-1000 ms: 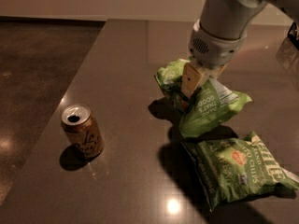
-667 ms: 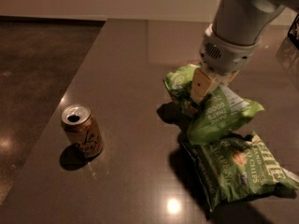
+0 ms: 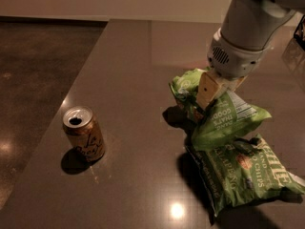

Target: Move green rice chip bag near green jalapeno chip bag

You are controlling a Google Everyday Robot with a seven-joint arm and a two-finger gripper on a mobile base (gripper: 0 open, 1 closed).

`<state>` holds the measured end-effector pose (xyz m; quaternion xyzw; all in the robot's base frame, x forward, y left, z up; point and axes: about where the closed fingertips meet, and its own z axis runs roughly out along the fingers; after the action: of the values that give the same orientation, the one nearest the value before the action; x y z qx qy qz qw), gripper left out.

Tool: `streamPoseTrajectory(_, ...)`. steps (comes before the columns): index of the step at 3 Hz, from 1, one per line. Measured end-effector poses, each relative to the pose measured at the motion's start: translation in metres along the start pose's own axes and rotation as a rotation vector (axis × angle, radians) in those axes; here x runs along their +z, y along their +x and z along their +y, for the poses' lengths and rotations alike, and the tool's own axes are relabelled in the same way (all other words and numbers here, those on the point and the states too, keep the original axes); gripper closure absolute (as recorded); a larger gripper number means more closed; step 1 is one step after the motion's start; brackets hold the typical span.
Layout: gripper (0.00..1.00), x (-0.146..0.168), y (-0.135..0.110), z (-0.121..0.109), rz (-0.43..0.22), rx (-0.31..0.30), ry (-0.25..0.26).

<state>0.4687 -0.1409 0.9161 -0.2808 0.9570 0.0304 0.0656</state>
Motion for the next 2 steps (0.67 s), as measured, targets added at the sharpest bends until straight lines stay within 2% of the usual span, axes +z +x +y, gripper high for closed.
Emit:
streamPoseTrajectory(1, 0.14, 0.0006, -0.0027, 0.0000, -0.010, -0.001, 0.002)
streamPoseTrajectory(2, 0.00, 0.0011, -0.0050, 0.0001, -0.018, -0.002, 0.003)
